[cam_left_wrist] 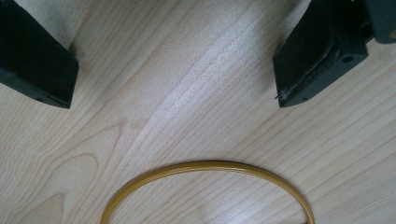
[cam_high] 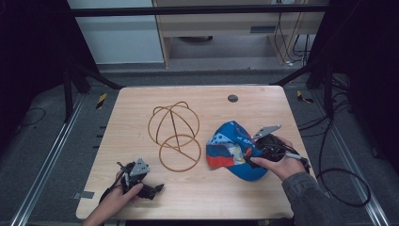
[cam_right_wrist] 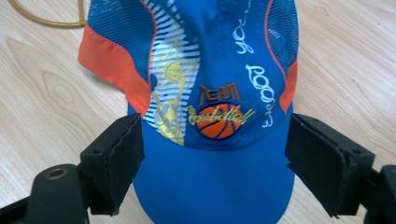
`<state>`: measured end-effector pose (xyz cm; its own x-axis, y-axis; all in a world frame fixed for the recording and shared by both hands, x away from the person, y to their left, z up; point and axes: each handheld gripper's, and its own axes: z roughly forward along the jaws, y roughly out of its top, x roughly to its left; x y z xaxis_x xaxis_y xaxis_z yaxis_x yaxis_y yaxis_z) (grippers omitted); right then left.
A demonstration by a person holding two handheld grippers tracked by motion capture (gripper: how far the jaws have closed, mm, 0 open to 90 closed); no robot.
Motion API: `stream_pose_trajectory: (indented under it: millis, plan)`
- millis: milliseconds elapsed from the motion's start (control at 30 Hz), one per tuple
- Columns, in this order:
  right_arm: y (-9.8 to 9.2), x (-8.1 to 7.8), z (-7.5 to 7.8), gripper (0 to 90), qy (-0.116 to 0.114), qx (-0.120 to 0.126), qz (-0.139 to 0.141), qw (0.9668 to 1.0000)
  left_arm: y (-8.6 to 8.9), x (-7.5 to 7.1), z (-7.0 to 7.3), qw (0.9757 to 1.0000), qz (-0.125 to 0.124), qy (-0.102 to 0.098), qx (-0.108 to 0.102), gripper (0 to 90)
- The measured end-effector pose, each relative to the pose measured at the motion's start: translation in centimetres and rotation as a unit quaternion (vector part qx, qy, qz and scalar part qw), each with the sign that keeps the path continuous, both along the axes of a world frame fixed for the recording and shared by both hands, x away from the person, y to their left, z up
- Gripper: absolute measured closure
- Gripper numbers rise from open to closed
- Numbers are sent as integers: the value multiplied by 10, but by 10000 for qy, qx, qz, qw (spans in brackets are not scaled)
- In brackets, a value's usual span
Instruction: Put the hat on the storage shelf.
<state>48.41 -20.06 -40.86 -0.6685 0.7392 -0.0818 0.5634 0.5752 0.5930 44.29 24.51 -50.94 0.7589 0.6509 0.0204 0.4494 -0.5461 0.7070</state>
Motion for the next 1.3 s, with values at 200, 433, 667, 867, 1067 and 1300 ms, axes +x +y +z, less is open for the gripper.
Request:
stream_pose_trajectory:
  millis: [200,433,667,867,1067,1300]
  plan:
    - [0,9,2,154,255,-51,42,9997,0,0,0,10000,-2,0,3,0]
    - [3,20,7,130,390,-146,74,9991,0,0,0,10000,3,1,-5,0]
    - [7,29,11,168,529,-219,139,9983,0,0,0,10000,-1,2,3,0]
    - [9,37,18,245,573,-217,270,9978,0,0,0,10000,-3,1,6,0]
    - [12,40,20,292,626,-216,341,9972,0,0,0,10000,2,1,-4,0]
    - [16,43,20,345,615,-164,437,9970,0,0,0,10000,-1,2,2,0]
